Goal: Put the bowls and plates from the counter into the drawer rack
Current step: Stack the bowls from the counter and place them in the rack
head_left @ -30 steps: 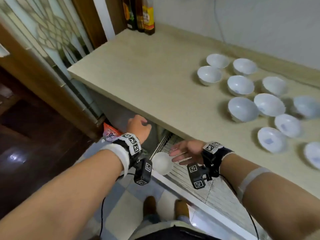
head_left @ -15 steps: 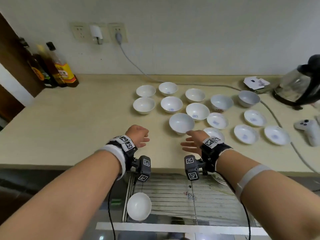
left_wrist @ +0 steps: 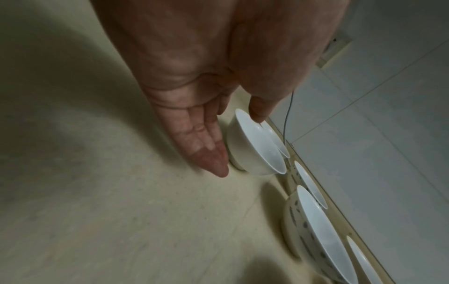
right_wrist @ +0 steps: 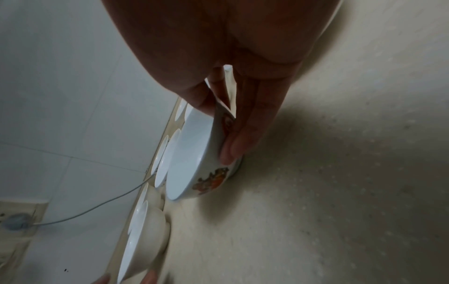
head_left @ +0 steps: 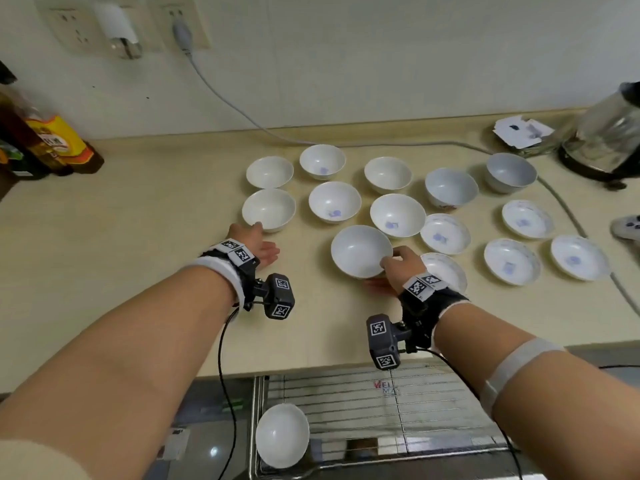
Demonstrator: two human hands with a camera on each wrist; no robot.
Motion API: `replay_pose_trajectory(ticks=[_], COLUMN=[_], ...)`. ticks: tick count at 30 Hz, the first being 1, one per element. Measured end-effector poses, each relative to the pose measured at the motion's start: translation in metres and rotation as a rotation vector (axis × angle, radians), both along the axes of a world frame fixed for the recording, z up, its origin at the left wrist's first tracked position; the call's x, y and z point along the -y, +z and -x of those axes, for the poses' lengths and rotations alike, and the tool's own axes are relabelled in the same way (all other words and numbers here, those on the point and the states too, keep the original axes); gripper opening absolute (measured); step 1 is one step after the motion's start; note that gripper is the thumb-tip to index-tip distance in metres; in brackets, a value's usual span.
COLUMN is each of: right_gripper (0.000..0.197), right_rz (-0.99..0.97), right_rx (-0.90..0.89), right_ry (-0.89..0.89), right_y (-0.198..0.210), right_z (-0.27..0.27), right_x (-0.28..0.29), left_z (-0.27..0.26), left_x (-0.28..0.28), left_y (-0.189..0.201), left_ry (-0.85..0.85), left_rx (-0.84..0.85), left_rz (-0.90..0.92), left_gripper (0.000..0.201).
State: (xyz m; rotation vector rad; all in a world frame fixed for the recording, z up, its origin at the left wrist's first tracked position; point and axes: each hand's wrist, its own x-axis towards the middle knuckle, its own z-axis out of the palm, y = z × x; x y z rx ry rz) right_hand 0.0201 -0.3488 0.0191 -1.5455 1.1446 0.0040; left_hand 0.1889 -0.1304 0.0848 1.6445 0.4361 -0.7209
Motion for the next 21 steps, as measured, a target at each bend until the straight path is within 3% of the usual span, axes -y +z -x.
replay_pose_trajectory(ticks=[2,5,11,14,17,21], right_gripper=[0.043,0.03,0.029,0.033,0.035,0.033], right_rz=[-0.017,-0.093,-0.142,-0.128,-0.099,0.001], right_rx=[0.044,0.095,0.228,0.265,0.265,0.234], right_ry=[-0.036,-0.087,-0.143,-0.195,-0.277,-0.29], right_y=[0.005,0.056,0.08,0.092,0.099,0.096], right_z=[0.005,0.011,0.007,0.002,-0.002,-0.007], right_x=[-0.003,-0.025,-0.02,-0.01,0.011,0.032], left_z=[-0.009,-0.024,-0.036,-0.043,-0.033,-0.027], left_x=[0.0,-0.002,-0.003,-0.006,-0.007,0.01], left_y=[-0.004,-0.005,0.008,-0.004,0.009,0.033], left_ry=[-0.023,0.007,-0.088,-0.154,-0.108,-0.116], left_rx=[0.03,0.075,0.08,0.173,0.258,0.323], left_rz=[-0.011,-0.035,-0.082,-0.174,-0.161,-0.034], left_gripper=[0.044,0.05,0.047,0.073,0.046,0.036])
